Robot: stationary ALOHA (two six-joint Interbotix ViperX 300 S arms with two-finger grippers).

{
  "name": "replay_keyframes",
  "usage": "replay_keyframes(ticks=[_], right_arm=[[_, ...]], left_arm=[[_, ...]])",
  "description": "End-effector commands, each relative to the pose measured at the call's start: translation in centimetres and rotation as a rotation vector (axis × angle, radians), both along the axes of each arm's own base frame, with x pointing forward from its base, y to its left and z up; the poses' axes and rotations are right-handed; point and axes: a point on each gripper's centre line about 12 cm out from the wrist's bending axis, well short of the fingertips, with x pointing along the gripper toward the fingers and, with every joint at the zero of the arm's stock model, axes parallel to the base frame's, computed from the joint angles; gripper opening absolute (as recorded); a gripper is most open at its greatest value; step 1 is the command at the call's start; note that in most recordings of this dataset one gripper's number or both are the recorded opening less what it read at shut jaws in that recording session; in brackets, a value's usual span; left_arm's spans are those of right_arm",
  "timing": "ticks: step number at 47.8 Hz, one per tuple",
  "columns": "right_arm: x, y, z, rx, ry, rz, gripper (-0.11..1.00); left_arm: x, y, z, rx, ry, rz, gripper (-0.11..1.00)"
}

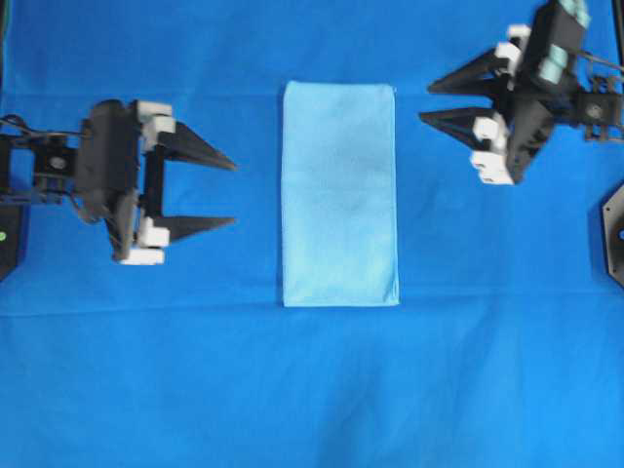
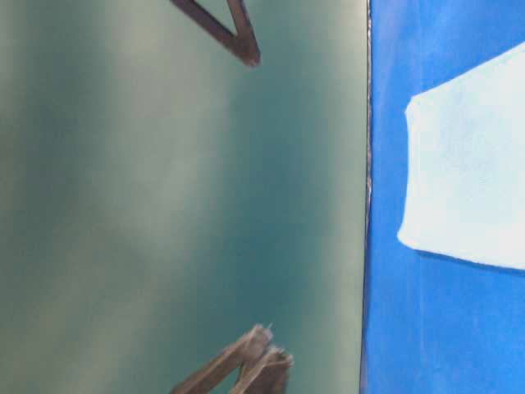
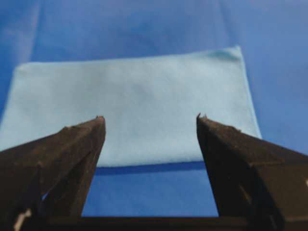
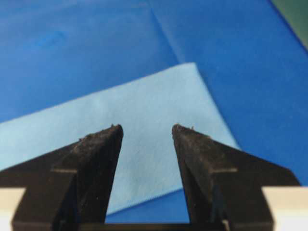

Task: Fold the light blue towel.
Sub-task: 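Lay the strip down, open both grippers and retract outward, then move both grippers to the far end corners of the strip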

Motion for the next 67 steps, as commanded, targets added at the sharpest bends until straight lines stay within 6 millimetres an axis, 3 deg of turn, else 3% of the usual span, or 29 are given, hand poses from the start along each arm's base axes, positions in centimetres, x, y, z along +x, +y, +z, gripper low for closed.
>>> replay_keyframes(ticks=[1, 20, 30, 41, 48, 56, 67], right_arm=[[-0.5, 0.4, 0.6, -0.002, -0.049, 0.012, 0.52], [0.4, -0.1, 0.2, 0.006, -0.028, 0.005, 0.52], [2.2, -3.2, -1.0, 0.018, 0.044, -0.07, 0.52], [4.6, -6.8, -3.3, 0.016, 0.19, -0.135, 0.52], [5.6, -8.4, -6.1, 0.039, 0.268, -0.154, 0.52], [6.2, -9.5, -9.3, 0.076, 0.341, -0.169, 0.52], [7.0, -9.8, -11.9, 0.103, 0.367, -0.15, 0.52]], left_arm=[[-0.6, 0.5, 0.7, -0.02, -0.07, 0.028, 0.73], [0.4, 1.5, 0.5, -0.056, -0.078, 0.069, 0.73], [2.2, 4.3, -0.2, -0.065, -0.051, 0.154, 0.73], [5.2, 8.2, -3.1, -0.077, 0.028, 0.25, 0.73], [6.5, 10.6, -5.3, -0.087, 0.079, 0.305, 0.73], [7.8, 13.0, -7.7, -0.097, 0.127, 0.352, 0.73], [8.8, 14.9, -10.5, -0.106, 0.167, 0.386, 0.73]])
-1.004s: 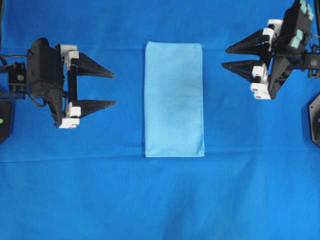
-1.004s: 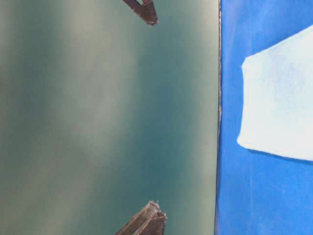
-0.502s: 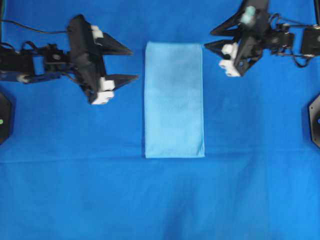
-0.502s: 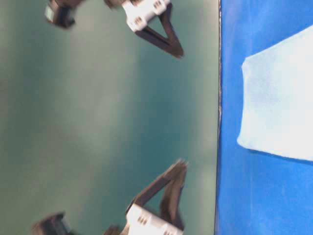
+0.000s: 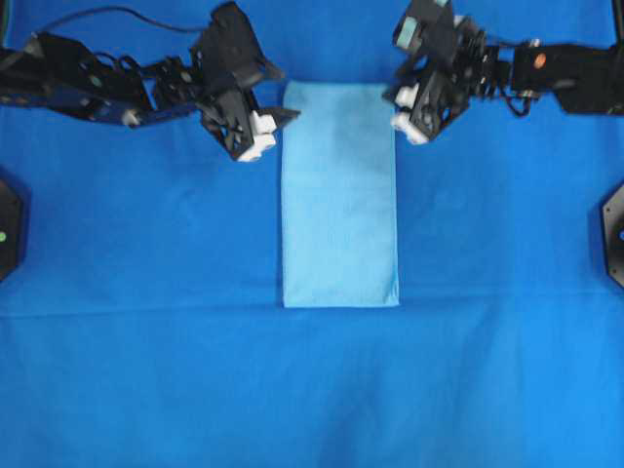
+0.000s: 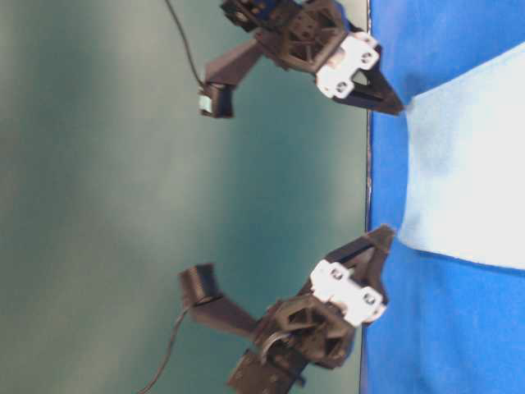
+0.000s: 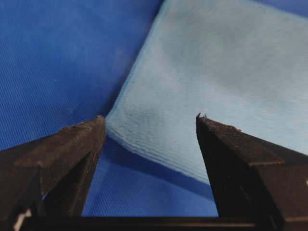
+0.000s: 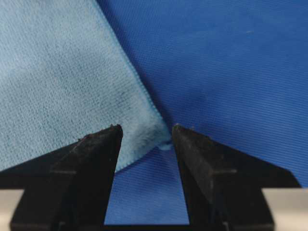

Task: Fold the light blue towel.
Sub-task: 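Move both grippers to the far end corners of the strip, then grasp the far corners and fold the strip toward the near end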

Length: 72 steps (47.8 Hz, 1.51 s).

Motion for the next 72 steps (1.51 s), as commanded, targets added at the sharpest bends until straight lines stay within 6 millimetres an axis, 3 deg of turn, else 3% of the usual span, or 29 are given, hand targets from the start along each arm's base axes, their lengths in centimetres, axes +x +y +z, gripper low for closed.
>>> replay_keyframes(ticks=[1, 8, 20, 26, 32, 35, 47, 60, 72], right_arm=[[0.7, -0.4, 0.5, -0.008, -0.035, 0.006, 0.52], [0.5, -1.1, -0.6, 0.004, -0.017, -0.013, 0.52], [0.2, -1.7, -0.8, 0.006, -0.014, -0.029, 0.51], [0.0, -1.7, -1.2, 0.006, 0.001, -0.025, 0.39], [-0.1, -1.5, -1.4, 0.012, 0.001, -0.022, 0.07], [-0.1, -1.4, -1.4, 0.011, -0.003, -0.018, 0.06], [0.0, -1.6, -0.7, 0.005, -0.016, -0.026, 0.06], [-0.4, -1.9, 2.8, -0.046, -0.041, -0.051, 0.06], [-0.5, -1.9, 4.0, -0.061, -0.063, -0.053, 0.06]], left_arm=[[0.8, 0.9, 0.5, 0.016, -0.033, 0.012, 0.73], [0.7, 2.0, -1.3, 0.002, -0.001, 0.038, 0.73], [0.4, 2.9, -1.9, 0.008, 0.016, 0.052, 0.67], [0.5, 3.0, -1.9, 0.017, 0.018, 0.047, 0.4], [0.6, 3.0, -1.8, 0.024, 0.02, 0.042, 0.11], [0.7, 3.0, -1.8, 0.027, 0.019, 0.04, 0.03], [0.8, 3.1, -1.0, 0.04, 0.013, 0.034, 0.03], [1.4, 4.2, 2.5, 0.125, -0.019, 0.017, 0.03], [1.6, 4.2, 2.9, 0.125, -0.018, 0.015, 0.03]])
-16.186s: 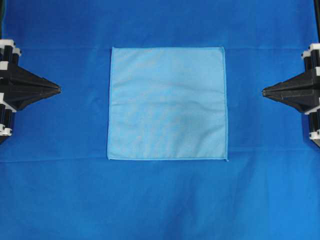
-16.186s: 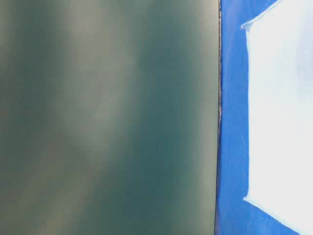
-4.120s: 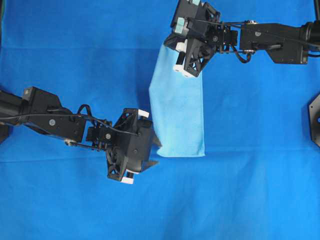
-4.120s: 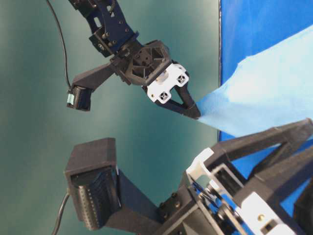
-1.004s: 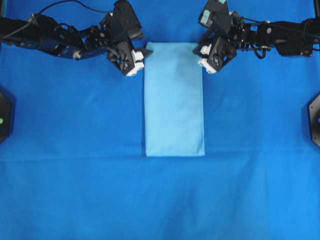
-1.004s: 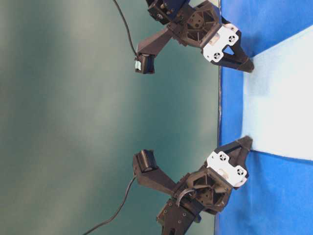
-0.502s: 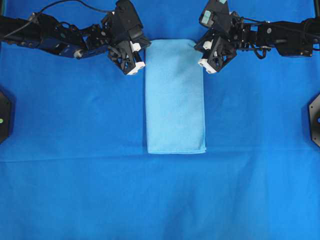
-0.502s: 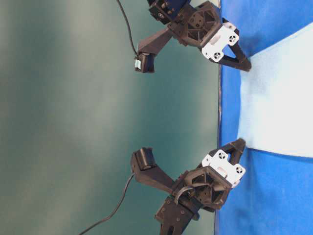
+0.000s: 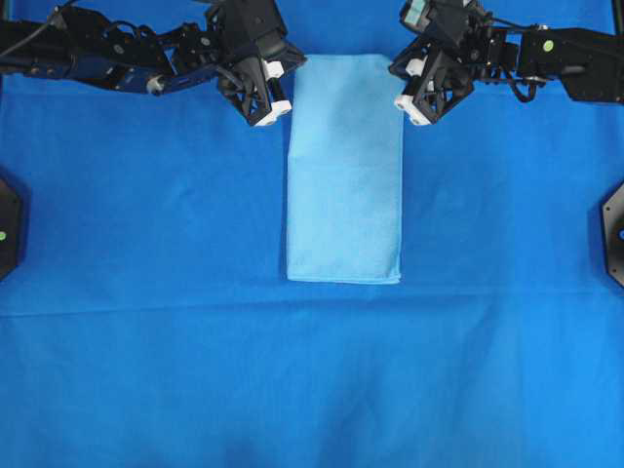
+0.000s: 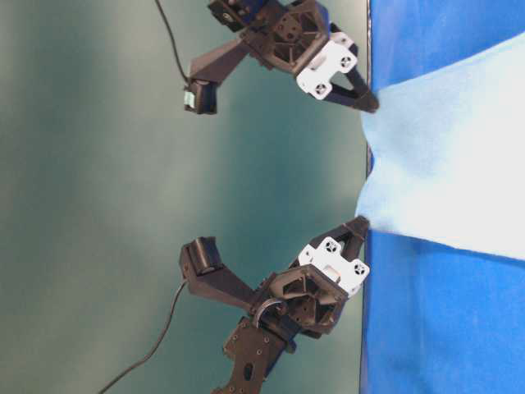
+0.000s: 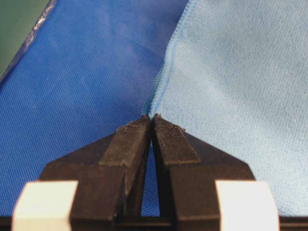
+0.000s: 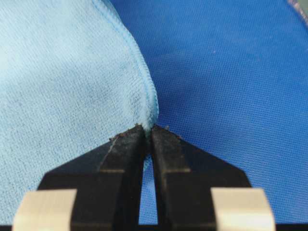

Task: Fold the light blue towel.
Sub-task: 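Grasp the far corners and fold the strip toward the near end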

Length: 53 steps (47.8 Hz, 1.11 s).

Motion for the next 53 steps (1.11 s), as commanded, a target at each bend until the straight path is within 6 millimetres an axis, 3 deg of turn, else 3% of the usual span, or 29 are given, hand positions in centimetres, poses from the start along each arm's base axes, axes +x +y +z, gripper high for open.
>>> replay_keyframes(ticks=[1, 15, 25, 36, 53], right_arm=[[0.4, -0.4, 1.5, -0.023, -0.038, -0.002, 0.06], [0.2, 0.1, 1.8, -0.016, -0.045, -0.005, 0.06], [0.1, 3.4, 2.9, -0.011, -0.033, 0.043, 0.06], [-0.1, 8.8, 3.8, 0.021, 0.001, 0.12, 0.06], [0.1, 16.3, 2.8, 0.12, 0.029, 0.227, 0.06]], left_arm=[[0.3, 0.3, 2.0, 0.026, -0.046, 0.001, 0.03], [-0.1, -0.8, 3.0, 0.025, -0.046, -0.018, 0.03], [-0.6, -3.4, 3.9, 0.027, 0.001, -0.083, 0.03], [-0.8, -9.3, 4.1, 0.016, 0.059, -0.228, 0.03], [-0.7, -19.2, 2.8, -0.064, 0.113, -0.437, 0.03]])
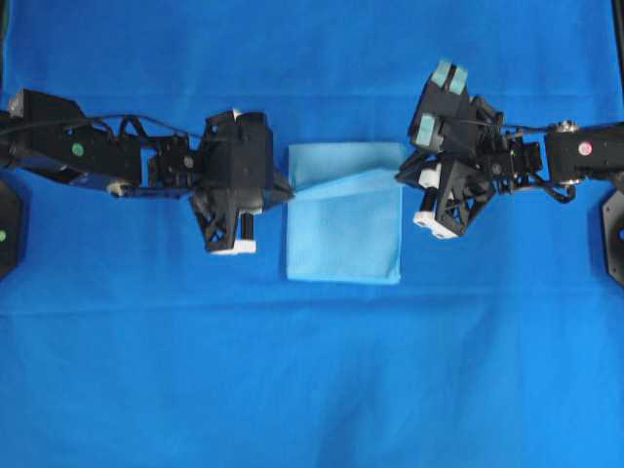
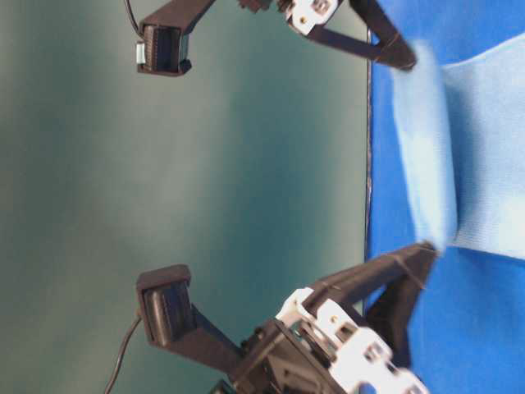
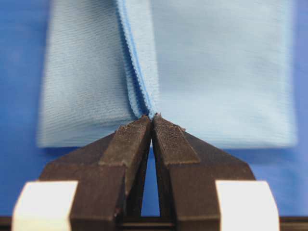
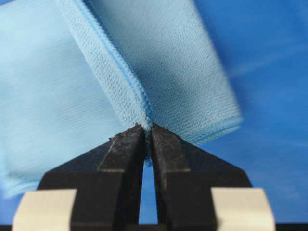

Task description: Fold the light blue towel.

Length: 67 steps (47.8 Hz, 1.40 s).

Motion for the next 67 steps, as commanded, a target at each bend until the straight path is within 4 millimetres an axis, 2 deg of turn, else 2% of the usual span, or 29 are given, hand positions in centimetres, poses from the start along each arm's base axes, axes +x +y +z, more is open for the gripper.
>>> replay_keyframes(ticks=[1, 6, 11, 30, 44, 46, 48, 56, 59, 67], right_arm=[[0.3, 1.6, 0.7, 0.01, -0.022, 0.036, 0.06], [0.4, 3.5, 0.3, 0.037, -0.016, 0.066, 0.06], [0.5, 4.4, -0.3, 0.056, 0.001, 0.071, 0.06], [1.4, 4.8, -2.9, 0.076, 0.06, 0.068, 0.06], [1.8, 5.1, -3.0, 0.095, 0.024, 0.091, 0.07], [1.9, 5.1, -3.0, 0.095, 0.021, 0.092, 0.07], [1.9, 5.2, -2.9, 0.094, 0.019, 0.096, 0.1], [2.3, 5.8, -2.7, 0.101, -0.004, 0.121, 0.57], [2.3, 6.3, -2.6, 0.102, -0.009, 0.132, 0.64], [2.5, 7.4, -1.1, 0.103, -0.043, 0.158, 0.54]], left_arm=[[0.3, -2.3, 1.0, -0.009, -0.022, -0.054, 0.03], [0.2, -4.3, 0.8, -0.033, -0.017, -0.087, 0.03], [0.1, -5.3, 0.5, -0.05, -0.009, -0.099, 0.03], [0.4, -4.8, -2.0, -0.039, 0.035, -0.091, 0.03], [0.8, -4.8, -1.5, -0.034, -0.032, -0.095, 0.03], [0.8, -4.7, -1.5, -0.034, -0.034, -0.094, 0.06], [0.8, -4.7, -1.5, -0.034, -0.035, -0.094, 0.15], [0.8, -4.7, -1.4, -0.033, -0.035, -0.095, 0.57], [0.7, -4.7, -1.3, -0.033, -0.035, -0.095, 0.59], [0.3, -4.7, -0.1, -0.033, -0.037, -0.097, 0.53]])
